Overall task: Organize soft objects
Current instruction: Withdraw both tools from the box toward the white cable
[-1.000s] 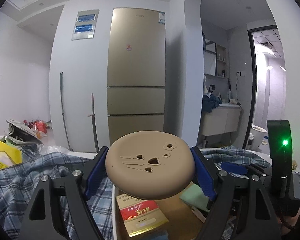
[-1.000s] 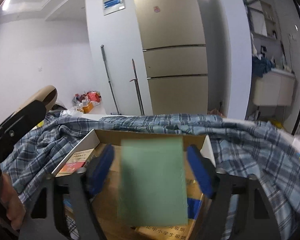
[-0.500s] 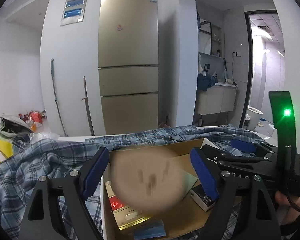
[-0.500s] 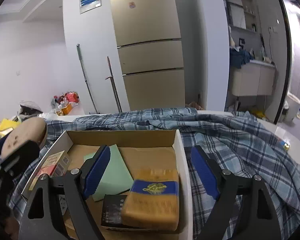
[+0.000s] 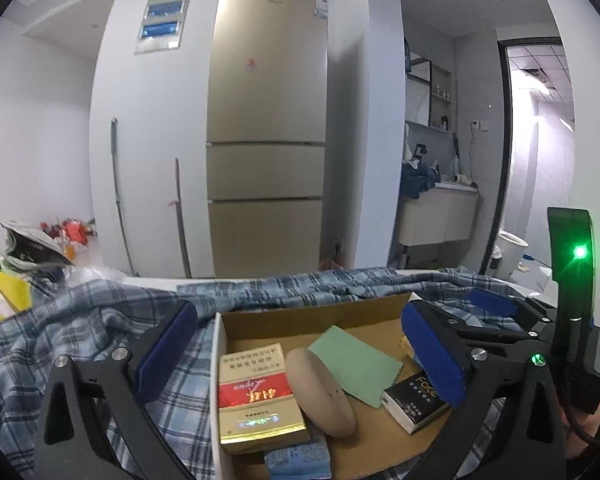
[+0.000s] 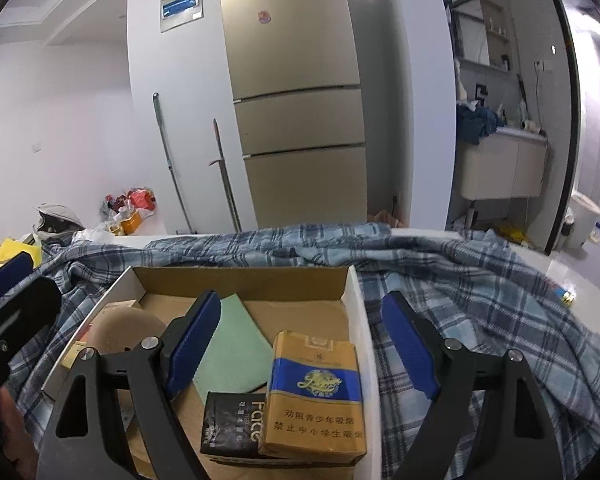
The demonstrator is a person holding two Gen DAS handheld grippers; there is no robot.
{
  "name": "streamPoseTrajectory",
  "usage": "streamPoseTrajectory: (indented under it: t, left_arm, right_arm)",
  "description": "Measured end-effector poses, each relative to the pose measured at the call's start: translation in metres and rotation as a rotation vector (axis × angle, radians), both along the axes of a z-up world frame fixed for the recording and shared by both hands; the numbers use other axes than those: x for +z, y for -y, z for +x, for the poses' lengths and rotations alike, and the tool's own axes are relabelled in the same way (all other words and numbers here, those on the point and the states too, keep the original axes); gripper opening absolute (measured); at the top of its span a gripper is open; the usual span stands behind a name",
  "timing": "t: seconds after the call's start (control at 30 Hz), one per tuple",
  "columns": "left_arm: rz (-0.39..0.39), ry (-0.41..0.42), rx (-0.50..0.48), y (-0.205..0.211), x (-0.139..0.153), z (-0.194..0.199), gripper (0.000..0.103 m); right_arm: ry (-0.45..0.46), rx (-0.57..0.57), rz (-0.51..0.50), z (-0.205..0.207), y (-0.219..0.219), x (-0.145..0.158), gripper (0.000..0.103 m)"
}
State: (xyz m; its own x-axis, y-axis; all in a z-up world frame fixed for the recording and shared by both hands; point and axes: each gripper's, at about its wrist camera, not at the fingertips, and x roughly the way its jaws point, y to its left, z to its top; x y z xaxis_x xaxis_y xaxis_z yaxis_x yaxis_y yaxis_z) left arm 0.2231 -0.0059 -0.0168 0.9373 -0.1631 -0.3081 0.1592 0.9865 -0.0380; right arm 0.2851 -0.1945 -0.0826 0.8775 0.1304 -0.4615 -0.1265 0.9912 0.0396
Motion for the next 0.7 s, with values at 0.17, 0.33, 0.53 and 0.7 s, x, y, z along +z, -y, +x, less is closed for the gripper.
streamPoseTrajectory:
  t: [0.17,0.33,0.53,0.7]
  left_arm:
    - [0.037,0.071,0.034,0.001,0.014,-0.011,0.103]
    - [0.035,0.137,0.029,0.001,0.044,-0.032,0.103]
    - [-0.002,0.198,0.064,-0.002,0.091,-0.085,0.103]
    - [0.009,0.276,0.054,0.001,0.115,-0.144,0.103]
  right_arm:
    - [0.044,-0.003,-0.013,-0.003,-0.001,0.015,0.082]
    - [0.093,-0.012,-0.023,-0.015,0.004,0.050,0.082]
    - [0.202,0.001,-0.034,-0.066,0.012,0.103,0.082]
    - [0.295,0.039,-0.047,-0.129,0.005,0.132,0.091]
